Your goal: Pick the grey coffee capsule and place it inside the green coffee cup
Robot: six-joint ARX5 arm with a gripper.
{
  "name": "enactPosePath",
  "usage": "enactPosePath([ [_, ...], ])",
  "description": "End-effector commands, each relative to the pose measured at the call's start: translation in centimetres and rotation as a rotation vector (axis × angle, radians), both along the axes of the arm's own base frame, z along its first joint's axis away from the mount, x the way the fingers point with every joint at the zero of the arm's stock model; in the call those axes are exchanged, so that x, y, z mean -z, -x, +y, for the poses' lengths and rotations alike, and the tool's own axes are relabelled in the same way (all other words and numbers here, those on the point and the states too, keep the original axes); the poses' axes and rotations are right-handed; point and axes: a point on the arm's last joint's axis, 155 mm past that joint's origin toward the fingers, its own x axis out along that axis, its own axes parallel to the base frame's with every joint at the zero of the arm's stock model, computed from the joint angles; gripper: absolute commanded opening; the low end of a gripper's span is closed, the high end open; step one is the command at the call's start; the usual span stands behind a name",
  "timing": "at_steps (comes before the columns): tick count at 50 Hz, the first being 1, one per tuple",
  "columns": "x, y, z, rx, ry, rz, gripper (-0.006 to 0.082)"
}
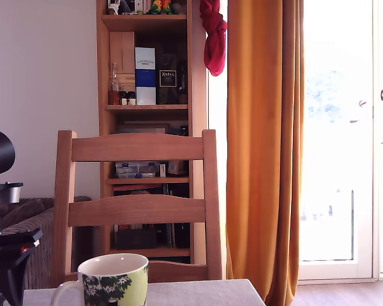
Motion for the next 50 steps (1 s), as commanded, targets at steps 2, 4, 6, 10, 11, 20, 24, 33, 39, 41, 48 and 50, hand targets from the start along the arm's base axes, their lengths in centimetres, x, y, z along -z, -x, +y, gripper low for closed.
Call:
enactPosePath([
  [2, 0.9, 0.3, 0.0, 0.007, -0.006, 0.024, 0.0446],
  [4, 0.9, 0.2, 0.0, 0.006, -0.005, 0.021, 0.0372],
  [6, 0.8, 0.2, -0.1, 0.007, -0.005, 0.02, 0.0315],
  [10, 0.8, 0.2, -0.1, 0.007, -0.005, 0.021, 0.0266],
  [11, 0.8, 0.2, -0.1, 0.007, -0.005, 0.022, 0.0255],
  [20, 0.7, 0.1, -0.4, 0.01, 0.011, 0.018, 0.0216],
  [24, 0.4, -0.2, -1.1, 0.012, 0.051, 0.017, 0.0216],
  [33, -2.0, -1.3, -3.1, 0.015, 0.151, -0.027, 0.0216],
  [39, -4.9, -2.1, -4.7, 0.026, 0.224, -0.086, 0.0216],
  [41, -6.0, -2.3, -5.3, 0.03, 0.254, -0.106, 0.0216],
  [48, -9.1, -2.6, -7.3, 0.068, 0.305, -0.173, 0.0216],
  [50, -9.8, -2.6, -7.7, 0.077, 0.312, -0.188, 0.0216],
])
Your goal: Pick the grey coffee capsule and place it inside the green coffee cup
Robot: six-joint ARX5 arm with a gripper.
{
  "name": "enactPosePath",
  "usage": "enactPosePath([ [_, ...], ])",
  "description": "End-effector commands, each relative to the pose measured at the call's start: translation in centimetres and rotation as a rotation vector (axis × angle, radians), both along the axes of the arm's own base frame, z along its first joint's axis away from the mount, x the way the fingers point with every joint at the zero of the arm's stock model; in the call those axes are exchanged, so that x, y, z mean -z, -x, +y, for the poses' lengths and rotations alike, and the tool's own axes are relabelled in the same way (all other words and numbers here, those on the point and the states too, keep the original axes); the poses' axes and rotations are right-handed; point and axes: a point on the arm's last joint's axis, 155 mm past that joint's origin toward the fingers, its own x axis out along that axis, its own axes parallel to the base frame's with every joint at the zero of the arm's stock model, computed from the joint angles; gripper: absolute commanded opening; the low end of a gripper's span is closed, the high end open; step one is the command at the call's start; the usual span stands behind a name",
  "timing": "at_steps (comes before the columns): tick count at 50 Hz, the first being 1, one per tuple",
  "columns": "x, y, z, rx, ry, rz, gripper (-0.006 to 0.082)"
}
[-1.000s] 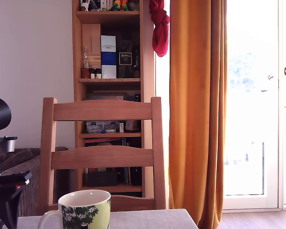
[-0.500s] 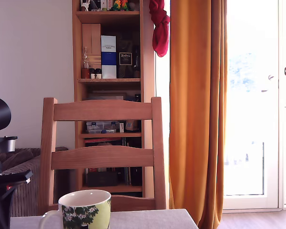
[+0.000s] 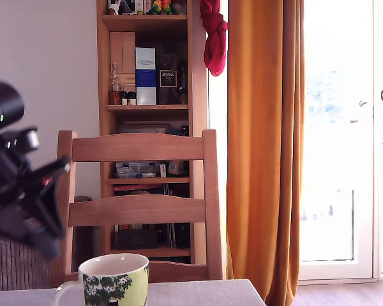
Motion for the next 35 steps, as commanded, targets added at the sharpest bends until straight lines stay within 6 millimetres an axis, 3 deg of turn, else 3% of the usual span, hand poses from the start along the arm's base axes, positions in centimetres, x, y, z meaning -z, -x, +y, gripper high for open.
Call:
enactPosePath([
  [1, -0.6, 0.0, -0.9, 0.015, 0.012, -0.014, 0.0216],
  [6, -1.4, 0.4, -2.2, 0.037, 0.032, -0.023, 0.0216],
  [22, -1.3, 3.2, -6.5, 0.149, 0.049, 0.014, 0.0216],
  [35, -0.3, 5.1, -7.3, 0.186, -0.002, 0.06, 0.0216],
])
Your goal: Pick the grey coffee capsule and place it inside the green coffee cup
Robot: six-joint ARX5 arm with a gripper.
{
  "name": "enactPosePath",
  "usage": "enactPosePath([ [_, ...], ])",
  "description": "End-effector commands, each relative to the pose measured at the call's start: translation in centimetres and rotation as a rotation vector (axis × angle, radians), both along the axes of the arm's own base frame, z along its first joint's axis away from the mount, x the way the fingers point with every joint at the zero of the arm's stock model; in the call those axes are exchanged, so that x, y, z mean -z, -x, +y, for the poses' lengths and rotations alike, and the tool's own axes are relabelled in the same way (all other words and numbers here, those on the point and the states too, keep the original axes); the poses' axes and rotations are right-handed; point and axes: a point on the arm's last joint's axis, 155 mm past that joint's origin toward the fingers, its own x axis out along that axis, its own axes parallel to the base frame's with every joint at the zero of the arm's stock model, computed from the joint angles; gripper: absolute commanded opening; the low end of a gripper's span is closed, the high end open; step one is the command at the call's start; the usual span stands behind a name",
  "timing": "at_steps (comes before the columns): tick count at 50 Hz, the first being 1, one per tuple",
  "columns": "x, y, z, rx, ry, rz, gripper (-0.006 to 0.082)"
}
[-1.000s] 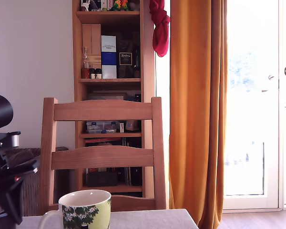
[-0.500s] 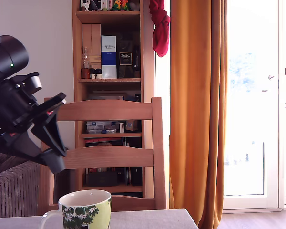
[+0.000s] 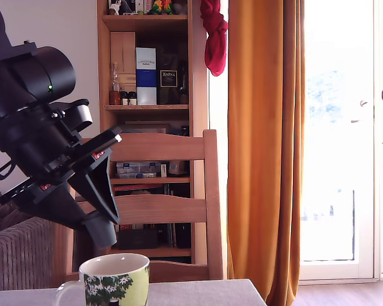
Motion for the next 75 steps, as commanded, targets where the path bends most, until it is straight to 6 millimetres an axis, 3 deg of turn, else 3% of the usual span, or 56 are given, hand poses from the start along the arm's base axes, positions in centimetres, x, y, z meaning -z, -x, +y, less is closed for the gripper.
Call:
enactPosePath([
  [1, 0.8, 0.6, 0.2, 0.001, -0.02, 0.026, 0.0216],
  [13, 1.6, 1.9, 0.6, 0.01, -0.067, 0.069, 0.0216],
  [22, 1.5, 1.9, 0.3, 0.017, -0.065, 0.058, 0.0225],
  [32, 1.4, 1.5, 0.1, 0.015, -0.072, 0.034, 0.0383],
  [44, 1.3, 1.4, 0.0, 0.018, -0.064, 0.029, 0.0386],
  [47, 1.3, 1.3, -0.1, 0.017, -0.064, 0.027, 0.0333],
  [55, 0.2, 0.5, 0.1, 0.008, -0.054, -0.004, -0.0025],
  [65, -3.3, -0.9, 2.4, -0.032, -0.109, -0.141, -0.0019],
  [75, -6.4, -1.1, 7.7, -0.122, -0.282, -0.246, -0.0019],
])
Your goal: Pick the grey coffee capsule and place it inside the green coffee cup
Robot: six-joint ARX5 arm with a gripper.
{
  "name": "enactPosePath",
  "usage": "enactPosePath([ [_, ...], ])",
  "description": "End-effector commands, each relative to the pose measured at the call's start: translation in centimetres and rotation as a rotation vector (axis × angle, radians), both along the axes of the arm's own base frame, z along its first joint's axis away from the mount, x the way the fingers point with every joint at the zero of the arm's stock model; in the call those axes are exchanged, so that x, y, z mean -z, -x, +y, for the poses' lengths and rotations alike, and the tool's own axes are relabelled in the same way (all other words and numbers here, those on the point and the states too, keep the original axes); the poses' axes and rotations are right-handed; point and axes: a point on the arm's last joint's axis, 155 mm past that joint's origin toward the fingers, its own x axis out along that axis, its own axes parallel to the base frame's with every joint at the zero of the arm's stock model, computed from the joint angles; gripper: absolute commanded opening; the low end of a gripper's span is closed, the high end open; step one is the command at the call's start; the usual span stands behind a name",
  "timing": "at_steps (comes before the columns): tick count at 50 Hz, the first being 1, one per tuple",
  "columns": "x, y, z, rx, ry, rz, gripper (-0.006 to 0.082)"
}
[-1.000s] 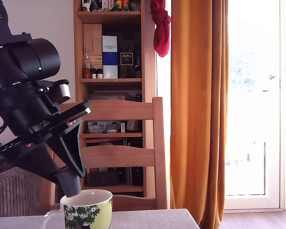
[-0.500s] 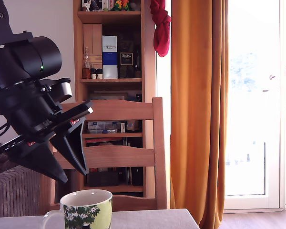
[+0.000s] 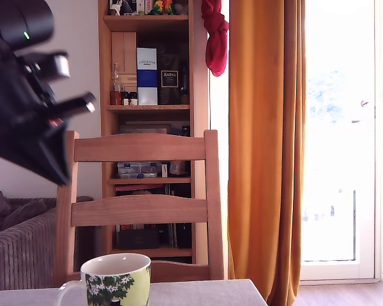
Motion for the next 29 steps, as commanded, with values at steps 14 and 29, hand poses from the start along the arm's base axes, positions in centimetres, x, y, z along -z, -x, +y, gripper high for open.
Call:
enactPosePath([
  [14, -4.2, 0.5, 6.6, -0.126, -0.129, -0.116, -0.0019],
  [29, -7.2, 1.3, 10.3, -0.202, -0.138, -0.191, -0.0019],
])
